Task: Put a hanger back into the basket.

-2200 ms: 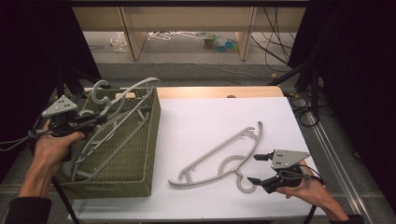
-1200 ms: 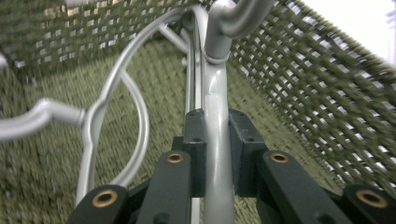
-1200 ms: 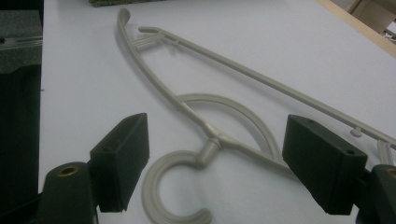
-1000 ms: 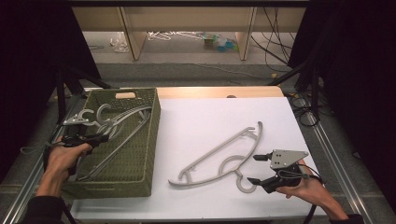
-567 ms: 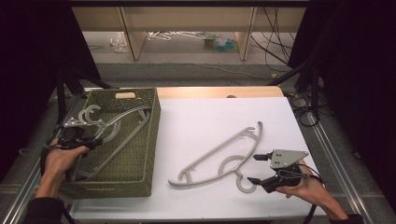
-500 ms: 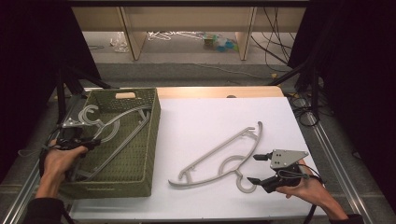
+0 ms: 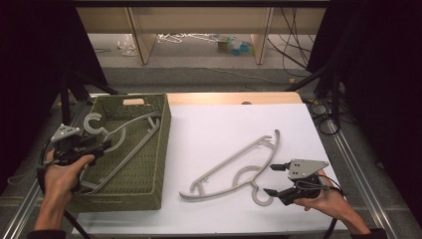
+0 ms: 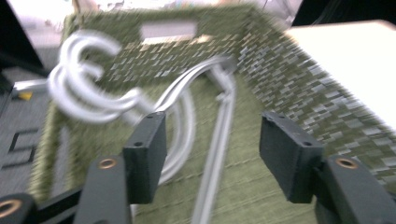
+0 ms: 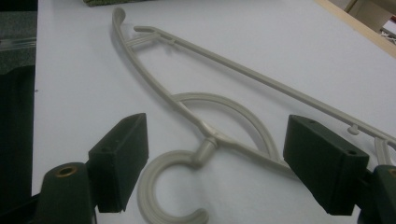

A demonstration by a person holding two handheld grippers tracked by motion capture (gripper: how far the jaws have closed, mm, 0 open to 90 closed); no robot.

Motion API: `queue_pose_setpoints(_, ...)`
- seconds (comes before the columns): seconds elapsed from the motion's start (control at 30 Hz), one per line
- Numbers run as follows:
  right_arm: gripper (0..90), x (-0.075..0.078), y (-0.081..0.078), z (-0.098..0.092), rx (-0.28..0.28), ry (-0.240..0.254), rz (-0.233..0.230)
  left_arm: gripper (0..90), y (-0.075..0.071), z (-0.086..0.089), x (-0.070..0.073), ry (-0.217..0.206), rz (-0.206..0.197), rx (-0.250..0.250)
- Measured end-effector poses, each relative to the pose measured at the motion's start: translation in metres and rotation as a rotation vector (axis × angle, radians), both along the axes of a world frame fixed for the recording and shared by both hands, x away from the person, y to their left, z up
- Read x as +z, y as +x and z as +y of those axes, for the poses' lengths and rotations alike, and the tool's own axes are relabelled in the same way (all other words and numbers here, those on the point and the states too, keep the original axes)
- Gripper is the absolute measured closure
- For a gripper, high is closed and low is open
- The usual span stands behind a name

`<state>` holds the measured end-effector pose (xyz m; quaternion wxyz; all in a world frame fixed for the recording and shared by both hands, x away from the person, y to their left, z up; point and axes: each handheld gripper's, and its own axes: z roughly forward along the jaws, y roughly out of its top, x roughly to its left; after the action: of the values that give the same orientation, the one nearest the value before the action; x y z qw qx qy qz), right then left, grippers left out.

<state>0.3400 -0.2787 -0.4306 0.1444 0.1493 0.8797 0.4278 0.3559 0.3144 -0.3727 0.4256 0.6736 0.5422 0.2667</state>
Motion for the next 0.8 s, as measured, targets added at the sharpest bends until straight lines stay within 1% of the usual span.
queue_pose_setpoints(0.03, 23.0, 0.000, 0.000, 0.000, 0.003, 0.000, -0.004, 37.4, -0.005, -0.007, 0.004, 0.002, -0.012, -0.013)
queue_pose_setpoints(0.1, 22.7, 0.000, 0.000, -0.001, -0.001, 0.007, -0.003, 35.5, -0.014, -0.021, 0.011, 0.009, -0.038, -0.054)
queue_pose_setpoints(0.17, 22.6, 0.000, 0.001, -0.002, -0.006, 0.008, -0.005, 31.3, -0.024, -0.035, 0.016, 0.012, -0.064, -0.075)
queue_pose_setpoints(0.2, 22.5, 0.000, 0.001, -0.002, -0.009, 0.010, -0.008, 28.9, -0.028, -0.041, 0.017, -0.001, -0.071, -0.076)
queue_pose_setpoints(0.23, 22.4, 0.000, 0.001, -0.002, -0.011, 0.012, -0.007, 25.7, -0.032, -0.047, 0.018, -0.015, -0.077, -0.087)
queue_pose_setpoints(0.27, 22.2, 0.000, 0.002, -0.003, -0.013, 0.009, -0.004, 25.3, -0.036, -0.052, 0.018, -0.034, -0.093, -0.100)
queue_pose_setpoints(0.3, 22.2, 0.000, 0.002, -0.003, -0.015, 0.013, -0.008, 25.3, -0.040, -0.060, 0.017, -0.055, -0.104, -0.119)
queue_pose_setpoints(0.33, 22.1, 0.000, 0.002, -0.004, -0.017, 0.005, -0.009, 25.1, -0.044, -0.067, 0.015, -0.061, -0.104, -0.139)
queue_pose_setpoints(0.37, 22.1, 0.000, 0.002, -0.004, -0.018, 0.011, -0.007, 24.8, -0.046, -0.071, 0.014, -0.068, -0.103, -0.147)
queue_pose_setpoints(0.43, 22.0, 0.000, 0.003, -0.003, -0.020, 0.018, -0.013, 23.2, -0.050, -0.082, 0.010, -0.078, -0.112, -0.167)
queue_pose_setpoints(0.5, 21.8, 0.000, 0.002, -0.004, -0.023, 0.014, -0.009, 22.9, -0.054, -0.094, 0.006, -0.090, -0.116, -0.191)
queue_pose_setpoints(0.57, 21.7, 0.000, 0.002, -0.004, -0.025, 0.017, -0.012, 22.0, -0.059, -0.109, 0.002, -0.105, -0.126, -0.230)
queue_pose_setpoints(0.6, 21.8, 0.000, 0.003, -0.004, -0.018, 0.021, -0.019, 21.6, -0.061, -0.115, 0.001, -0.105, -0.130, -0.247)
queue_pose_setpoints(0.63, 21.7, 0.000, 0.003, -0.004, -0.026, 0.030, -0.018, 21.1, -0.064, -0.124, -0.001, -0.105, -0.133, -0.262)
queue_pose_setpoints(0.67, 21.7, 0.000, 0.003, -0.005, -0.028, 0.031, -0.021, 20.6, -0.066, -0.129, -0.002, -0.106, -0.136, -0.276)
queue_pose_setpoints(0.7, 21.6, 0.000, 0.003, -0.005, -0.028, 0.032, -0.022, 20.3, -0.067, -0.134, -0.003, -0.101, -0.148, -0.289)
queue_pose_setpoints(0.77, 21.7, 0.001, 0.003, -0.005, -0.031, 0.034, -0.021, 19.6, -0.071, -0.146, -0.007, -0.058, -0.174, -0.294)
queue_pose_setpoints(0.8, 21.7, 0.001, 0.002, -0.005, -0.029, 0.032, -0.028, 18.4, -0.073, -0.149, -0.008, -0.067, -0.174, -0.301)
